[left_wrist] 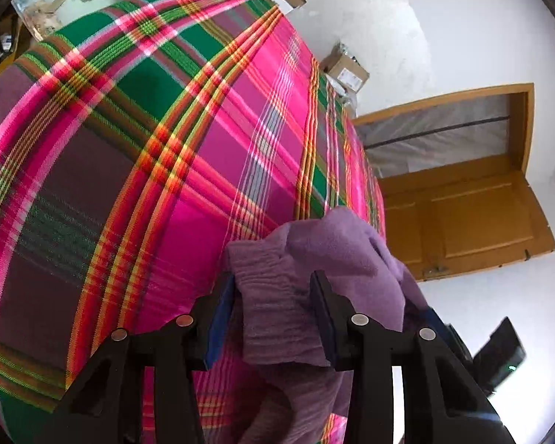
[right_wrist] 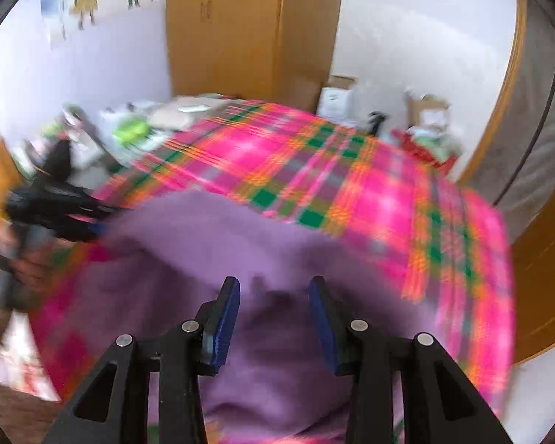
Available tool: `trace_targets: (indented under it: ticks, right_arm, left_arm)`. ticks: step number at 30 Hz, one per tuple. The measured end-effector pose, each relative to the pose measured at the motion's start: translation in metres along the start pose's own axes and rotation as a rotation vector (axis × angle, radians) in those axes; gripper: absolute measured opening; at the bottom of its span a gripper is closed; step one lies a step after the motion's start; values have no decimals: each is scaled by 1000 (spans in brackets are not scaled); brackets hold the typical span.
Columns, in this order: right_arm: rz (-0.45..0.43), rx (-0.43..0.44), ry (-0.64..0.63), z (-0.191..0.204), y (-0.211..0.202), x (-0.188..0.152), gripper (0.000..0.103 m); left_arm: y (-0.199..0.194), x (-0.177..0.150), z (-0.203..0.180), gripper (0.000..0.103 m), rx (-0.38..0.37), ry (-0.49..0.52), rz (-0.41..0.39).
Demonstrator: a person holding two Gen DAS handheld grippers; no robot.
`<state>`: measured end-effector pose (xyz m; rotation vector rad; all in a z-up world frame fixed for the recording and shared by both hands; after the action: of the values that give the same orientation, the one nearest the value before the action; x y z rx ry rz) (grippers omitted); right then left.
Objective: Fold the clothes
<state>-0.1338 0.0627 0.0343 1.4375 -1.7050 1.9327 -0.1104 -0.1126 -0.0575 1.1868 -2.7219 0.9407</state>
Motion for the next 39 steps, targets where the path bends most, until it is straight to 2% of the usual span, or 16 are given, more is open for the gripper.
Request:
trace_targets:
  ticks: [2, 5, 12, 18, 20, 21, 22, 24, 25, 26, 28, 33, 36, 37, 39]
  right_arm:
    - [24, -62, -68, -6, 15, -4, 49]
    - [31, -96, -88, -19, 23, -7, 49]
    - [23, -136, -29, -45, 31, -10, 49]
    - [43, -115, -20, -50, 41, -16, 49]
    - [57, -104, 1, -53, 47, -20, 48]
    - [64, -98, 11, -54, 50, -22, 47]
    - [70, -95, 21, -57, 52, -23, 41]
    - [77, -101, 18, -59, 54, -25, 23]
    - [80, -105, 17, -60, 55, -25, 7]
    - [77, -104, 20, -61, 56, -24, 1]
    - [52, -108, 34, -63, 54, -17, 0]
    - [-23, -115, 61, -66, 44, 8, 0]
    - [-41, -77, 55, -61, 41, 20, 0]
    - [-37, -40, 51, -58, 42, 22, 1]
    - [-24, 3, 50, -56, 42, 21, 6]
  left_arm:
    - [-2, 4, -2, 42, -8, 0, -17]
    - [-4, 9, -6, 42, -2, 12, -36]
    - [-4, 10, -16, 42, -9, 48, -27]
    - [-6, 3, -11, 42, -21, 39, -29]
    - [-2, -1, -8, 42, -64, -8, -8]
    - [0, -4, -7, 42, -71, -30, 8]
    - [3, -6, -8, 42, -69, -36, 17]
    - [7, -9, -10, 42, -62, -22, 34]
    - [7, -8, -12, 42, -64, -21, 32]
    - [7, -8, -14, 42, -66, -19, 30]
    - [5, -5, -18, 36, -56, -2, 16]
    - [-3, 9, -26, 31, -34, 28, -26]
    - [-6, 21, -33, 31, -37, 38, -64]
    - [-7, 25, -36, 31, -36, 43, -77]
    - [-11, 31, -37, 31, -35, 58, -95]
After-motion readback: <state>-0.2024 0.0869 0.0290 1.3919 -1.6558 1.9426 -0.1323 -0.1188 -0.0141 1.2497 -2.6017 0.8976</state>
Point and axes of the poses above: each gripper's, at about its wrist camera, not at the fingertips, and y roughly the way its jaws point, z to its left, x to its top, the point moved 8 cm from there along y, roughly the way its jaws point, and after that the axes turned 9 degrees about -z, right-handed, at the moved point
